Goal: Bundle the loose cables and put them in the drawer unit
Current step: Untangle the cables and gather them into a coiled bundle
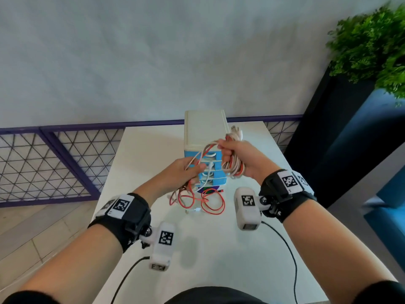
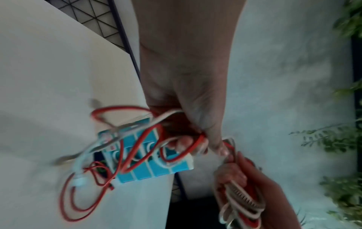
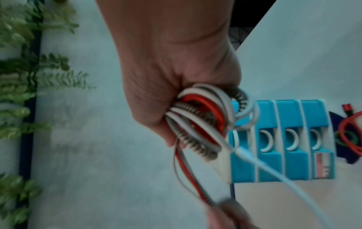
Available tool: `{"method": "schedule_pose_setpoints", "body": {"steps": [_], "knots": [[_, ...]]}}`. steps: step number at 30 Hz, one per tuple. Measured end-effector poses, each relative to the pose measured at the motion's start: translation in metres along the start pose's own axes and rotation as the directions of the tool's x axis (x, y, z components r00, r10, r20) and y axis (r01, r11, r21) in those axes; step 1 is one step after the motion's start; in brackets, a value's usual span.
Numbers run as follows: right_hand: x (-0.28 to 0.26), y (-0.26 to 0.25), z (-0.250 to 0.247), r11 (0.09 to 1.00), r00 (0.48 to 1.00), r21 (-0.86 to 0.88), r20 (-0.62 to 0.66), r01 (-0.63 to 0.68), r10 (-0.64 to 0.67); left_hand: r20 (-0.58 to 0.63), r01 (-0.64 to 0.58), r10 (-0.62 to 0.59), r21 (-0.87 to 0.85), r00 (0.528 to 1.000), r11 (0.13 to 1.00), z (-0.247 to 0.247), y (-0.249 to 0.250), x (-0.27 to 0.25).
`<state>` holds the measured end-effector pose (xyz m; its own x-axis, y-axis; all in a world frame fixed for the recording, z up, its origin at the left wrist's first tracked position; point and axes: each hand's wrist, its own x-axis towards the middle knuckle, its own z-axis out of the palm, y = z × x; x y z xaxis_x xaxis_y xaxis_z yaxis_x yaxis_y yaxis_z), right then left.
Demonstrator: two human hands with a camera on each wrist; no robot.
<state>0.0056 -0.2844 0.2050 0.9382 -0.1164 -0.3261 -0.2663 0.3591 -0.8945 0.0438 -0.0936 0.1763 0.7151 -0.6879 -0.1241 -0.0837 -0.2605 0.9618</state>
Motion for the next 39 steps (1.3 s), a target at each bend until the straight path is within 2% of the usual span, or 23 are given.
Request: {"method": "schedule_pose_setpoints", "body": {"steps": [3, 7, 11, 14, 16, 24, 27, 29, 32, 36, 39], "knots": [[0.003, -0.008, -0.001, 0.999, 0.993, 0.015, -0.107, 0.044, -0.042, 0.026, 0.005, -0.009, 0.132, 1.0, 0.991, 0.003, -0.017, 0.0], [0.0, -0.003, 0.006, 0.998, 0.99, -0.013, -0.129, 0.056, -0.057, 0.079, 0.032, -0.069, 0.395, 0.994, 0.918, -0.002, -0.035, 0.001], [0.001, 0.004, 0.007, 0.997, 0.981, -0.041, -0.181, 0.058, -0.065, 0.066, 0.115, -0.162, 0.452, 0.985, 0.884, -0.009, -0.045, -0.001], [0.001, 0.005, 0.007, 0.996, 0.976, -0.062, -0.206, 0.059, -0.07, 0.038, 0.145, -0.18, 0.437, 0.983, 0.888, -0.01, -0.05, 0.0], [-0.001, 0.002, 0.007, 0.993, 0.967, -0.092, -0.238, 0.068, -0.088, 0.015, 0.181, -0.2, 0.363, 0.98, 0.914, -0.01, -0.056, 0.0], [-0.004, -0.004, 0.002, 0.973, 0.933, -0.211, -0.323, 0.095, -0.161, -0.094, 0.155, -0.149, 0.063, 0.984, 0.986, -0.011, -0.062, -0.011], [-0.003, -0.005, 0.0, 0.967, 0.923, -0.239, -0.345, 0.09, -0.171, -0.116, 0.151, -0.143, 0.066, 0.983, 0.986, -0.016, -0.066, -0.014], [-0.003, -0.006, 0.0, 0.965, 0.918, -0.247, -0.353, 0.092, -0.178, -0.132, 0.162, -0.144, 0.144, 0.981, 0.976, -0.018, -0.07, -0.015], [-0.004, -0.009, 0.003, 0.971, 0.92, -0.217, -0.353, 0.1, -0.173, -0.099, 0.179, -0.154, 0.337, 0.983, 0.924, -0.015, -0.077, -0.016], [-0.007, -0.012, 0.008, 0.973, 0.925, -0.205, -0.338, 0.11, -0.176, -0.164, 0.309, -0.264, 0.599, 0.95, 0.739, -0.008, -0.077, -0.014], [-0.008, -0.013, 0.012, 0.97, 0.929, -0.216, -0.325, 0.113, -0.18, -0.159, 0.382, -0.372, 0.64, 0.915, 0.666, -0.003, -0.077, -0.011]]}}
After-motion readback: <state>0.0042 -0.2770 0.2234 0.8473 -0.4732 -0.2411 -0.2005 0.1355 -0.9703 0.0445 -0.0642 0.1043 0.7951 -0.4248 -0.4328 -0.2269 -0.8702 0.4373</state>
